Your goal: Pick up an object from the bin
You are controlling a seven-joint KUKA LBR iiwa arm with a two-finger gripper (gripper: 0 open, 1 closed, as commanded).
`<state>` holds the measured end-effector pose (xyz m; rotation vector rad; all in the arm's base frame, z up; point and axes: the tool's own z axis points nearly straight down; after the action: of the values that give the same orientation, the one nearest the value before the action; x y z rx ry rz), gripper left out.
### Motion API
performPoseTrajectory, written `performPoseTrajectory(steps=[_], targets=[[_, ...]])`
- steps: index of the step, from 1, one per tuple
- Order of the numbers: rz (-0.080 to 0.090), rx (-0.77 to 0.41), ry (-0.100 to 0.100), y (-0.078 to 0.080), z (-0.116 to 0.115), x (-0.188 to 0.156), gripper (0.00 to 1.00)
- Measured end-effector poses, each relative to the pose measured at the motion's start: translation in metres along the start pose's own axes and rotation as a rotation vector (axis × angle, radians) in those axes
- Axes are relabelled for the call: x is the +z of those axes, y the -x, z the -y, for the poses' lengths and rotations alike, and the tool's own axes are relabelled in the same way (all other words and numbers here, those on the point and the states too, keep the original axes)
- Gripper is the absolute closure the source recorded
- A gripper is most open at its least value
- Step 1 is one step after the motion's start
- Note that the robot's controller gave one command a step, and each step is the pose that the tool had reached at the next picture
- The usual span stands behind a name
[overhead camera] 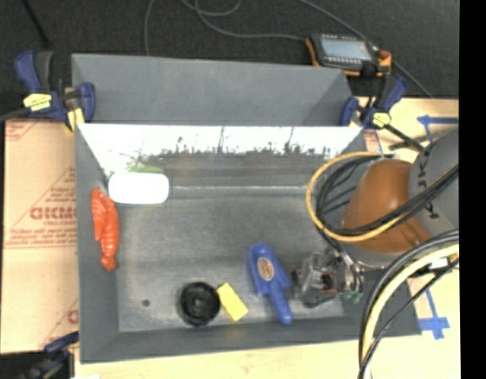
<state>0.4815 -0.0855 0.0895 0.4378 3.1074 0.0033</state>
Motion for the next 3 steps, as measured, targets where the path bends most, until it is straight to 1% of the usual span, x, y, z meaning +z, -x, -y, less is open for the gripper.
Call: performPoseTrajectory(steps=[1, 2, 3], targets=[[-0.003, -0.001, -0.003, -0.0007, 0.0017, 0.0012, 0.00], [0.006, -0.003, -0.001, 0.0016, 0.0004, -0.0004, 1.00], [0.000, -0.003, -0.003, -0.0005, 0.0018, 0.0014, 0.00]])
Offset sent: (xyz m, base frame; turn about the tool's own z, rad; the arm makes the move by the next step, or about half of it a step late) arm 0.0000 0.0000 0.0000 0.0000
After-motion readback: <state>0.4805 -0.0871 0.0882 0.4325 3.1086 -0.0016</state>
